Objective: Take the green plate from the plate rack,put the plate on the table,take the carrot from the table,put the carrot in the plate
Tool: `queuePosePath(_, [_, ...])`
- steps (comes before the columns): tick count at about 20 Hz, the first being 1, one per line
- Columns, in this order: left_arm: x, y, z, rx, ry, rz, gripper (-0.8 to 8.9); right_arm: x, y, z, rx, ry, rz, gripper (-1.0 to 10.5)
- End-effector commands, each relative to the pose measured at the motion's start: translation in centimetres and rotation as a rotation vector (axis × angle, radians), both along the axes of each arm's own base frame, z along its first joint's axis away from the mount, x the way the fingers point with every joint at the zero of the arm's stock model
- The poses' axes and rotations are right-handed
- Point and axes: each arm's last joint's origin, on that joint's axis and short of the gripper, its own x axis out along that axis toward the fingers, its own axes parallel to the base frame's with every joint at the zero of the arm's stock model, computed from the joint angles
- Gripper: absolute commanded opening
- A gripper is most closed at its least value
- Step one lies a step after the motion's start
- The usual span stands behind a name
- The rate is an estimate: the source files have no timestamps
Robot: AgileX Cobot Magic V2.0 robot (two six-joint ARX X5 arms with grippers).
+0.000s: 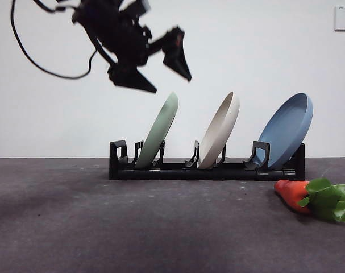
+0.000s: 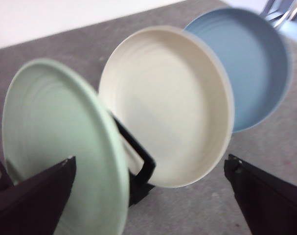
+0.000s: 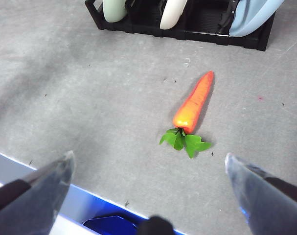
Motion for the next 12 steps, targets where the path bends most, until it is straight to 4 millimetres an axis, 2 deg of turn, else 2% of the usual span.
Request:
queuePosePath(1, [0.9, -0.4, -1.3, 0.004, 0.002, 0.005, 6.87, 0.0, 0.0, 0.1, 0.004, -0.005, -0.005, 6.6])
queuePosePath(3, [1.3, -0.6, -2.4, 0.012, 0.015, 0.007, 6.86, 0.0, 0.0, 0.1, 0.004, -0.005, -0.005, 6.6])
queuePosePath(4, [1.4, -0.6, -2.8, 0.019, 0.023, 0.012, 6.41, 0.0, 0.0, 0.1, 0.004, -0.005, -0.005, 6.6])
queuePosePath(7, [1.5, -0.9, -3.1, 0.024, 0.030, 0.009, 3.00, 0.0, 0.0, 0.1, 0.004, -0.005, -0.005, 6.6])
queuePosePath(12, [1.4, -1.0, -3.1, 0.016, 0.029, -0.005, 0.14, 0.0, 0.0, 0.1, 0.004, -0.005, -0.005, 6.6])
